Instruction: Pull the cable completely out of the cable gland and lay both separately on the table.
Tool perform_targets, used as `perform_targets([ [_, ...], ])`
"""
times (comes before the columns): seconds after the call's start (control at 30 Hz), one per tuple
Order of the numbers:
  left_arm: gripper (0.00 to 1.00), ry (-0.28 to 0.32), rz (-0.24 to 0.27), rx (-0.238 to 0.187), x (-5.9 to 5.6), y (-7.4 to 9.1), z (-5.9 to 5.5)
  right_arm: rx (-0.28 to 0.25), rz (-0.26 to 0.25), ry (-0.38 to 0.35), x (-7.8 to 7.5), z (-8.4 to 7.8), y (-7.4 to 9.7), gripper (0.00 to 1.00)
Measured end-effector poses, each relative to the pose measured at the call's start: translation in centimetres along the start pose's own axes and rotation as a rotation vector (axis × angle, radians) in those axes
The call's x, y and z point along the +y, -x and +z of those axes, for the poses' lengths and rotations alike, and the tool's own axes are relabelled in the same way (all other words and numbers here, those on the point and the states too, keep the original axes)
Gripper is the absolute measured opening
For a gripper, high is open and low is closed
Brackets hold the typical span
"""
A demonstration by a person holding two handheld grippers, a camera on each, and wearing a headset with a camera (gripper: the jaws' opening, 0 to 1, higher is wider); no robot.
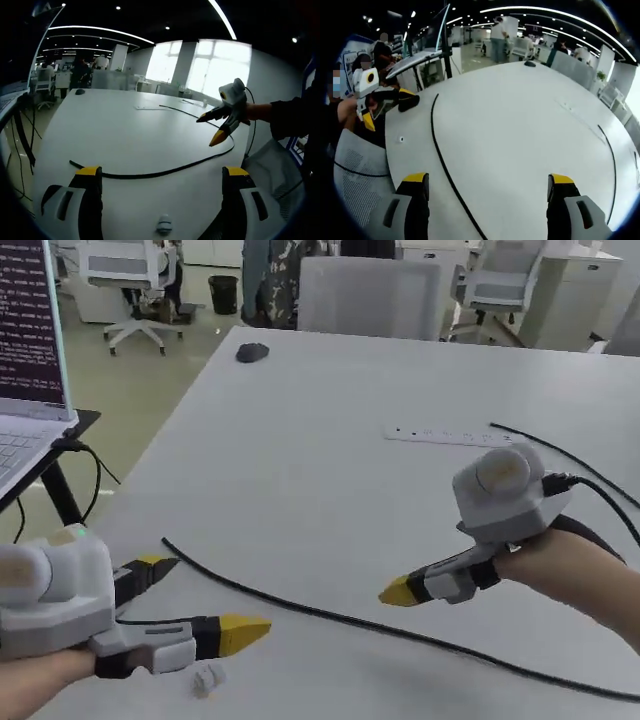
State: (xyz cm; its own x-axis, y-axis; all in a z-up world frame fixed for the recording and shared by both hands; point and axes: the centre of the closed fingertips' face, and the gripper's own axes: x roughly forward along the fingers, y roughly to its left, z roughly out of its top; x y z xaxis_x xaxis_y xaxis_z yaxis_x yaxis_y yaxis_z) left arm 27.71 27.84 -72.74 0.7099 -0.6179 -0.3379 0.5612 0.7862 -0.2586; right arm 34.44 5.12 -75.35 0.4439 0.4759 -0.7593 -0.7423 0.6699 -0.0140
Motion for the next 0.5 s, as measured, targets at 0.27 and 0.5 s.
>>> perform_targets([
  [0.27,1.00,-0.065,0.019,0.074,-1.0,-1.9,0.0,0.019,-0.091,-0.214,-3.0,-8.5,7.6,1.00],
  [0.5,1.00,-0.073,0.059,0.110,-0.8,-2.6,0.1,0.003,-0.124,-0.273,-4.2,-12.1,9.5,0.99],
])
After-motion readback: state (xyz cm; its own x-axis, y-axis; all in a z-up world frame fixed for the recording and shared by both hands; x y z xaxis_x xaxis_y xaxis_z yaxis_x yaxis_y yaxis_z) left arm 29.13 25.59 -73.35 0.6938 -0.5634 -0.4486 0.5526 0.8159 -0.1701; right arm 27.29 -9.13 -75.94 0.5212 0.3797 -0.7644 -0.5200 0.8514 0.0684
